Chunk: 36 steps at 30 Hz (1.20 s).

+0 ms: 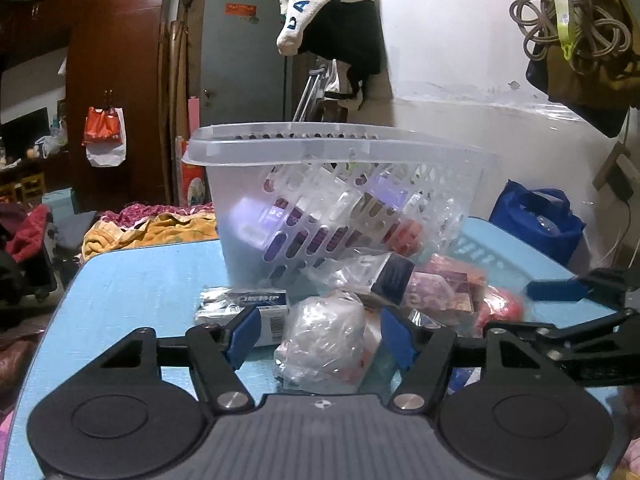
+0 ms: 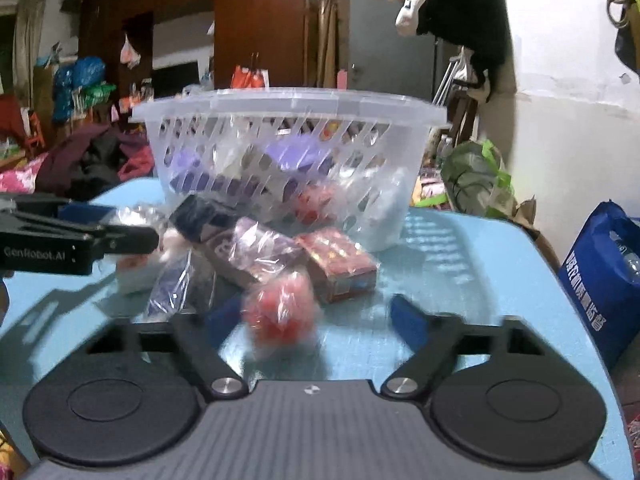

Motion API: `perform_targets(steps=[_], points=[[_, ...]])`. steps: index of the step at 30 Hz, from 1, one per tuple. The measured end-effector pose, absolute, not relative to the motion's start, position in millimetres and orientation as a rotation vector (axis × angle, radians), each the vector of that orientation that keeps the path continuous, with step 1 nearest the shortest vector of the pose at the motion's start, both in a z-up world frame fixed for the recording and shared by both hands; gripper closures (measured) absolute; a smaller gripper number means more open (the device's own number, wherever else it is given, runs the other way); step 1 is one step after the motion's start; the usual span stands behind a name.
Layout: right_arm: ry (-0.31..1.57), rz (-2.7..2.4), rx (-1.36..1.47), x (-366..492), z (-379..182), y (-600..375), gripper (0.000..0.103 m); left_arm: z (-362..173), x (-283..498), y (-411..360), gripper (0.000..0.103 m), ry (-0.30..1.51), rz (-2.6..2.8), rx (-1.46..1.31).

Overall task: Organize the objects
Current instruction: 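Grasp the red wrapped ball with the right gripper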

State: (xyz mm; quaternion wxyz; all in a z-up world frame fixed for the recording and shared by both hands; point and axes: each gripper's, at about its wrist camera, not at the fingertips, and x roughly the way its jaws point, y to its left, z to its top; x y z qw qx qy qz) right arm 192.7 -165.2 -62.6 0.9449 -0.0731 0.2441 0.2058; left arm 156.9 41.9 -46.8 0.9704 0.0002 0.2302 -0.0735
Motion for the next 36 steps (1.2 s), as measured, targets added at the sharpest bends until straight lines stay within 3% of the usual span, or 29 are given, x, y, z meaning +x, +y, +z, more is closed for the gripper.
perform_targets(steps=[1,2,5,7,8,36], points=[[0.51,0.417,-0.15,194.1,-63.9,-165.1,0.058,-46.8,156.7,41.6,0.033,0.465,-0.147,0.001],[0.522,0.417,-0.146,195.6,-64.9,-165.6,0.064,-46.8,156.8,41.8,0.033,0.465,-0.146,-0.001],[0.521,0.418,-0.122,195.0,-64.3,-169.0,0.065,-46.8,157.8,41.1,0.033,0.47,-0.145,-0.001],[0.503,0.412,-0.117,192.8,-63.9,-170.4,0.067,-46.9,157.8,40.9,0.055,0.473,-0.144,0.005],[0.496,0.41,-0.114,192.1,-63.6,-171.3,0.067,-47.1,157.2,41.1,0.058,0.472,-0.149,0.005],[0.433,0.405,-0.023,186.2,-59.3,-183.6,0.069,-42.6,149.9,41.6,0.058,0.411,-0.133,0.002]])
